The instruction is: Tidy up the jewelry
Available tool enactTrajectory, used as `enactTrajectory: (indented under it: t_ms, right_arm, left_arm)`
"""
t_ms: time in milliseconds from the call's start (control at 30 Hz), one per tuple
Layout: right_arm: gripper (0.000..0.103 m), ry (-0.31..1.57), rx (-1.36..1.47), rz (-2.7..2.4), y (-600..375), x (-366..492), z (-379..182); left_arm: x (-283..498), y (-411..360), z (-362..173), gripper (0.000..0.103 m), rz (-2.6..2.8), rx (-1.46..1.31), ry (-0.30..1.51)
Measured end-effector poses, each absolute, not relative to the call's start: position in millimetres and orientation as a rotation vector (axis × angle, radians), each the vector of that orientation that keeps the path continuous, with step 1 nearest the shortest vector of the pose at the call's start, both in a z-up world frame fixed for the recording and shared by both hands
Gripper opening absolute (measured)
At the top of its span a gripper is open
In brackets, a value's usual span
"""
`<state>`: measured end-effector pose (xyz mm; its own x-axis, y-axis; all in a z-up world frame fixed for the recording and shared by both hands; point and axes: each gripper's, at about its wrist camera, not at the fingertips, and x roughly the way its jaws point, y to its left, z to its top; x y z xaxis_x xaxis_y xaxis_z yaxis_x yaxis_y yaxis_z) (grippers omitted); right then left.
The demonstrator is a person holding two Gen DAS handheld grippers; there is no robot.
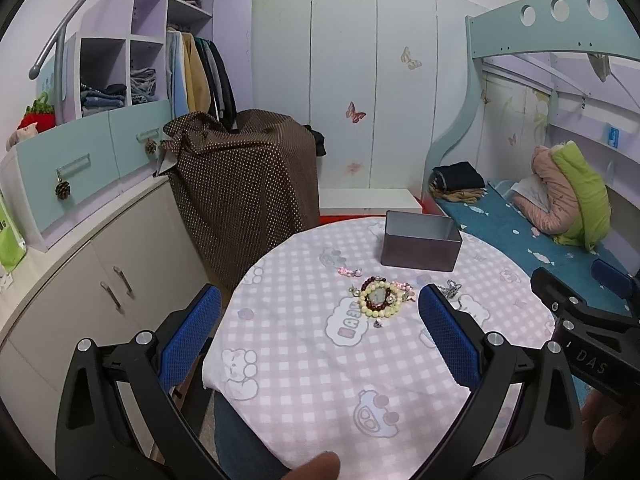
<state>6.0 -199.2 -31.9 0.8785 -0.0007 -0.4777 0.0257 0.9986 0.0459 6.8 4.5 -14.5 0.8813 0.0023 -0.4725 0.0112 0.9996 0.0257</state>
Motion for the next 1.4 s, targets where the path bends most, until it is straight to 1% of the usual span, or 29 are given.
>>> enactTrajectory:
  t_ms: [300, 600, 733, 1100, 1400]
  right_arm:
    - [0.096, 0.518, 0.047, -0.014, -205.8, 12.8, -42.5]
    - [0.096, 0.574, 0.027, -0.032, -219.2, 42.7, -62.0]
    - [0.096, 0.615, 0.008, -0.043, -226.2, 62.2, -75.9]
    - [0.096, 0.741, 0.002, -0.024, -230.7, 112.7, -122.8]
    - [0.096, 0.804, 0.008, -0.007, -231.3, 130.0, -146.5]
  left_arm:
    - [19.5, 1.1, -26.4, 0.098, -0.009, 0.040, 0.519]
    - [52.0, -2.2, -40.9, 0.098, -0.032, 0.050, 0.524]
    - [82.6, -4.6, -63.4, 0.098, -0.028, 0.060, 0.570]
    - [177.7, -17.5, -141.2, 0.098, -0.037, 0.114, 0.767]
    - [213.8, -20.1, -179.2, 0.098, -0.041, 0.116, 0.867]
